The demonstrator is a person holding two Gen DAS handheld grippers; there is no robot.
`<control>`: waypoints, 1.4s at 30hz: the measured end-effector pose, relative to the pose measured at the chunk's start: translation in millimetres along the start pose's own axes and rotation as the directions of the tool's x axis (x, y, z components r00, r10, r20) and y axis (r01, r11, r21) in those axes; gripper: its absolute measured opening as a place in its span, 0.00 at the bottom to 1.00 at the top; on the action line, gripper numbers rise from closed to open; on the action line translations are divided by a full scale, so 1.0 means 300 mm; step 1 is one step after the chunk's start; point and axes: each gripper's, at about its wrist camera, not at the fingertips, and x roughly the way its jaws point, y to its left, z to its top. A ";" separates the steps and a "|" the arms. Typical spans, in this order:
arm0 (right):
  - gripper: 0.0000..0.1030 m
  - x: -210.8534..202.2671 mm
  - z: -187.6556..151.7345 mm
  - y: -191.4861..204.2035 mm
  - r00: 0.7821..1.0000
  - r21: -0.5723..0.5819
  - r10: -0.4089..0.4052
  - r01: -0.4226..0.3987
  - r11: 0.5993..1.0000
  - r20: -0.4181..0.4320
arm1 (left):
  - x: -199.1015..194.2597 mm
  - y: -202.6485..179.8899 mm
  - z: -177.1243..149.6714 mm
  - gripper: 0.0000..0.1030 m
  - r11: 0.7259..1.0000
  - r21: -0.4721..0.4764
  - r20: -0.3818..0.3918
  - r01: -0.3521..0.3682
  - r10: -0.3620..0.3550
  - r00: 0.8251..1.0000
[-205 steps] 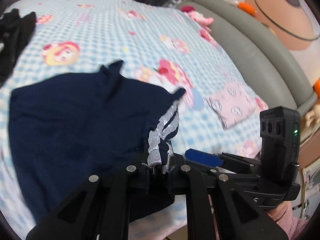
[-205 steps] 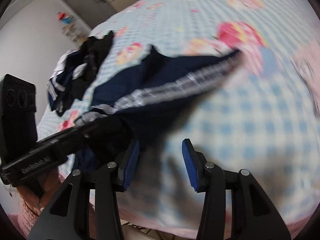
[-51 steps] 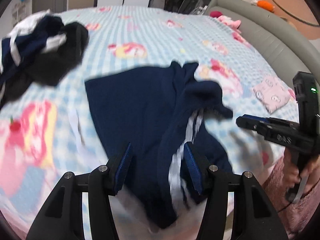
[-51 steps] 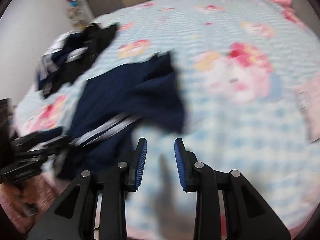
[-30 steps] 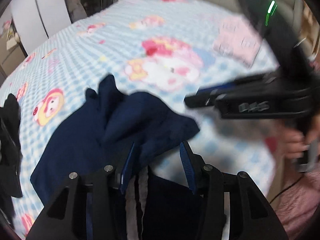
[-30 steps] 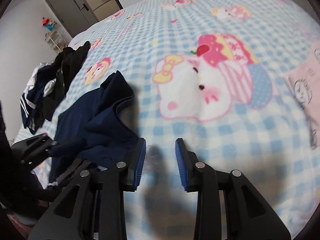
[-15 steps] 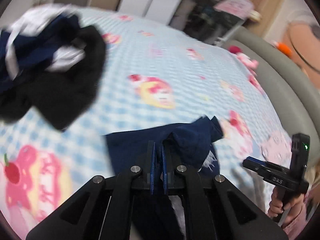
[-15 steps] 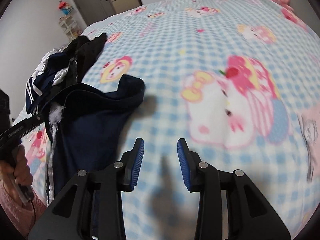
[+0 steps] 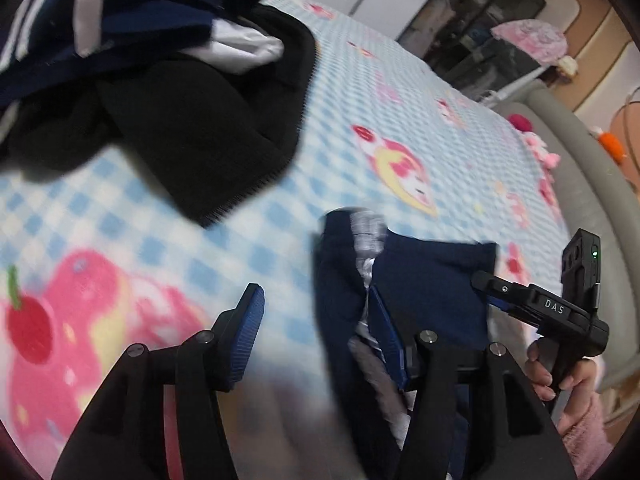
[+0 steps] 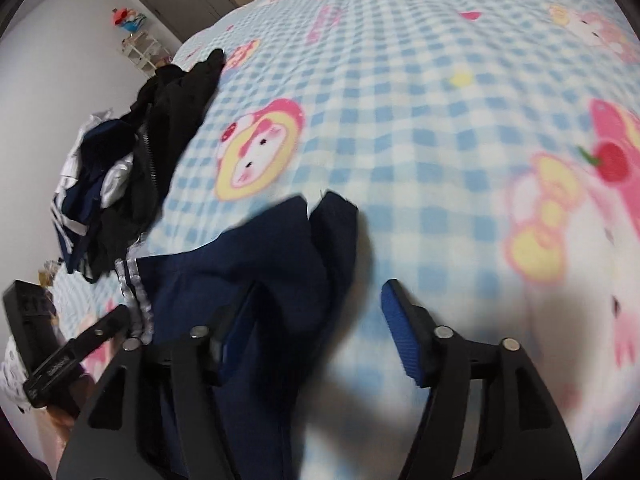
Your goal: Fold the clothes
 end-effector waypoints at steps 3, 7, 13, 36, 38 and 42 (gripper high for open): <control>0.47 0.011 0.003 0.002 0.999 -0.015 -0.039 0.040 0.999 0.025 | 0.031 -0.004 0.011 0.55 0.999 -0.002 -0.022 0.045 -0.045 0.999; 0.35 0.001 -0.001 -0.024 0.998 0.015 -0.004 0.003 1.000 0.059 | 0.081 -0.019 0.023 0.55 0.990 -0.009 -0.064 0.138 -0.138 0.988; 0.10 -0.014 0.001 0.042 0.997 -0.079 -0.026 0.031 0.996 0.066 | 0.122 -0.114 0.024 0.16 0.978 0.056 -0.111 0.203 -0.196 0.974; 0.56 -0.418 -0.388 -0.044 0.982 0.066 -0.059 0.048 0.997 0.177 | -0.077 -0.257 -0.200 0.55 0.977 0.059 -0.084 0.205 -0.200 0.976; 0.55 -0.410 -0.452 -0.007 0.985 0.029 -0.076 0.073 0.997 0.153 | -0.111 -0.263 -0.279 0.55 0.973 0.056 -0.089 0.222 -0.217 0.972; 0.55 -0.386 -0.561 0.000 0.977 0.037 -0.164 0.160 0.986 0.138 | -0.093 -0.330 -0.372 0.55 0.972 0.217 -0.149 0.085 -0.054 0.987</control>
